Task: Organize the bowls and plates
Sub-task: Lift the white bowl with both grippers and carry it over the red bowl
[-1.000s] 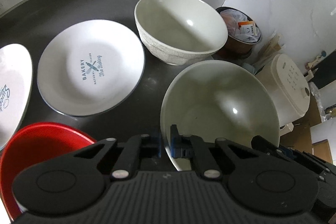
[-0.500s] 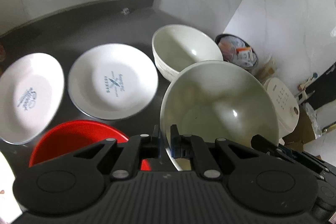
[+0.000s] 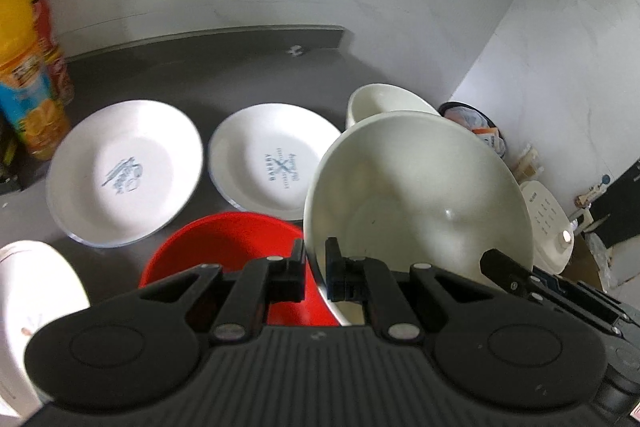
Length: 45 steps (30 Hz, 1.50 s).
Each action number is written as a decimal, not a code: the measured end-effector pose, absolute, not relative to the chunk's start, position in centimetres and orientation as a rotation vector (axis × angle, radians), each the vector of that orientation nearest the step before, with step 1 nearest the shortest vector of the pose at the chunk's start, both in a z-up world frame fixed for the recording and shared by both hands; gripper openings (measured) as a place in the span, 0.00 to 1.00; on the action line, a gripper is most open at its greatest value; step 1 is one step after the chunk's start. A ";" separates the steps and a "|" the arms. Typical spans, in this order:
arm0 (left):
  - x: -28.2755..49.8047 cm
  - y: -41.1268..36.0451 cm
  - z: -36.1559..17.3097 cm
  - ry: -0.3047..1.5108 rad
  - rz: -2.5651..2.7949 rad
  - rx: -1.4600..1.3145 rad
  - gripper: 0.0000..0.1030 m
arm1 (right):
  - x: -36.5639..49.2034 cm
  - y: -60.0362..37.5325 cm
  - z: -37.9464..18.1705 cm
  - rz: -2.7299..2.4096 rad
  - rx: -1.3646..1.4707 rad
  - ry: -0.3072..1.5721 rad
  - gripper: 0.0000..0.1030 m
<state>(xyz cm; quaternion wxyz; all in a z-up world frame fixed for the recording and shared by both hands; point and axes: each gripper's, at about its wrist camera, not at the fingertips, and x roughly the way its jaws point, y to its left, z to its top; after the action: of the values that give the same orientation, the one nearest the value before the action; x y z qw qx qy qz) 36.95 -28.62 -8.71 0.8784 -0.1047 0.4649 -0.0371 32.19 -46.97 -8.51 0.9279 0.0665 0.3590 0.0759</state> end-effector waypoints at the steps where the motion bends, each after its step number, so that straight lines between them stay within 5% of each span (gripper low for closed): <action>1: 36.6 -28.3 -8.6 0.967 -0.070 -0.222 0.07 | 32.0 -46.7 -8.4 0.164 0.134 0.735 0.16; 45: 33.4 -20.6 -14.4 1.120 0.086 -0.344 0.09 | 32.6 -39.5 -12.0 0.305 0.084 0.898 0.14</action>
<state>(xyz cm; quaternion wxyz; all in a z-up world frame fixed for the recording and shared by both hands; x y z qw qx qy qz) 33.37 -20.55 -14.42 0.8323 -0.1624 0.5284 0.0403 32.57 -39.54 -11.97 0.8888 0.0403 0.4323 0.1469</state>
